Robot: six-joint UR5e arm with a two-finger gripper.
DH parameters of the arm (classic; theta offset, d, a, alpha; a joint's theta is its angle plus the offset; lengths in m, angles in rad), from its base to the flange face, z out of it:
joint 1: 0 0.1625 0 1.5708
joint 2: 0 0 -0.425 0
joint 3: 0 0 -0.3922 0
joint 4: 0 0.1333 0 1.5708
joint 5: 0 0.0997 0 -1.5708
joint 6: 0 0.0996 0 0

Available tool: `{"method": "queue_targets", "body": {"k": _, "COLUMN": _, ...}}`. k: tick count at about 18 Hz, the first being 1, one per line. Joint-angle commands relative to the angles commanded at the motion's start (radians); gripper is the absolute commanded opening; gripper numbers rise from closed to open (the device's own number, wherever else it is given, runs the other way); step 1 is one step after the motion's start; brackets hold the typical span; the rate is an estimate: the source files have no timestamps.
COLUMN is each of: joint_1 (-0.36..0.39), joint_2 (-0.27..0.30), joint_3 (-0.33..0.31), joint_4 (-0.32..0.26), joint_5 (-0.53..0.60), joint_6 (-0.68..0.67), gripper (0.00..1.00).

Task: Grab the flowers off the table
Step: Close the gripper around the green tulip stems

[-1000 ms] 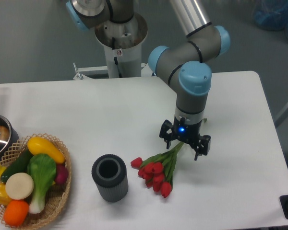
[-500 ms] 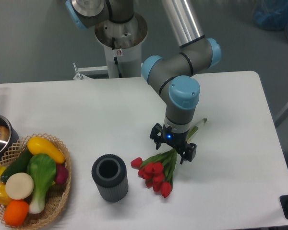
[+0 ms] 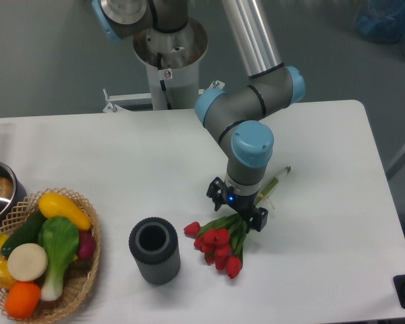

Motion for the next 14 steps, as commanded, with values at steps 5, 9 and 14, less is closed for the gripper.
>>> {"method": "queue_targets", "body": {"k": 5, "joint_1": 0.0, "joint_2": 0.002, "joint_3": 0.005, "joint_4": 0.002, "joint_5": -0.002, "joint_6": -0.003, "gripper": 0.51}}
{"method": "queue_targets", "body": {"k": 9, "joint_1": 0.002, "joint_2": 0.005, "joint_3": 0.011, "joint_4": 0.0, "joint_5": -0.006, "joint_6": -0.006, "gripper": 0.36}}
{"method": "queue_targets", "body": {"k": 14, "joint_1": 0.002, "joint_2": 0.011, "joint_3": 0.018, "joint_4": 0.003, "joint_5": -0.008, "joint_6": -0.015, "gripper": 0.33}}
